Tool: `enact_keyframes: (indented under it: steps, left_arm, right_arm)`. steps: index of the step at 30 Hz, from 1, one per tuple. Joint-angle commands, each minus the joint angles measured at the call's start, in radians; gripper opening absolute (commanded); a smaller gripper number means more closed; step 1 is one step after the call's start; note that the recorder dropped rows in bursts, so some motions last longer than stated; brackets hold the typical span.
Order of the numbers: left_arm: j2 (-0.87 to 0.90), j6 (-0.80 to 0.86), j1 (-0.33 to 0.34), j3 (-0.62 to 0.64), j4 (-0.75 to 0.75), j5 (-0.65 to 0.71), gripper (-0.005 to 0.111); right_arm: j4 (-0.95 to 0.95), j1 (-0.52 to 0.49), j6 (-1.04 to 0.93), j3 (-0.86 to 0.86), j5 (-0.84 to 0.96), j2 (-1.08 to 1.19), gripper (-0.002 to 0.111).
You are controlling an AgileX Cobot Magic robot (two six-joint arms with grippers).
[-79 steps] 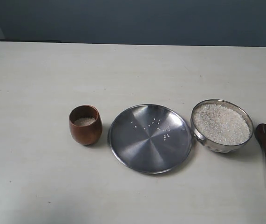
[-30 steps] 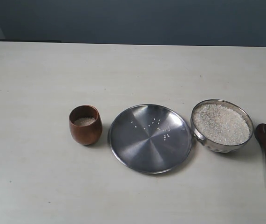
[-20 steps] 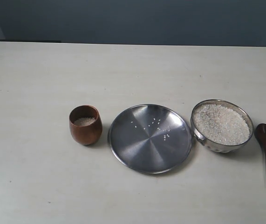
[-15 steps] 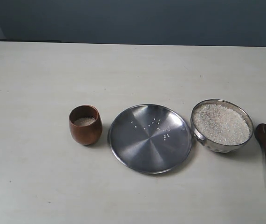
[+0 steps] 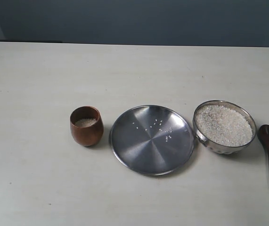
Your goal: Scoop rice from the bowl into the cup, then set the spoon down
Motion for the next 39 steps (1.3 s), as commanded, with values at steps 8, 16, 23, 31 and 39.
enact_keyframes:
  steps: [8,16,23,31,39]
  left_arm:
    - [0.008,-0.038,0.001,-0.005,0.045,0.029,0.0]
    - [0.18,-0.127,0.001,-0.005,0.261,0.178,0.0]
    - [0.386,-0.125,0.001,-0.005,0.266,0.1,0.0]
    - [0.516,-0.07,0.001,0.041,0.256,0.076,0.0]
    - [0.519,-0.066,0.001,0.13,0.297,0.039,0.0]
  right_arm:
    - [-0.065,0.028,0.014,-0.005,0.089,0.275,-0.001]
    - [-0.153,0.028,0.088,-0.005,0.032,0.386,-0.001]
    - [-0.286,0.028,0.195,-0.005,0.03,0.494,-0.001]
    - [-0.241,0.028,0.275,-0.005,0.061,0.662,-0.001]
    - [-0.157,-0.01,0.333,-0.005,0.031,0.72,-0.001]
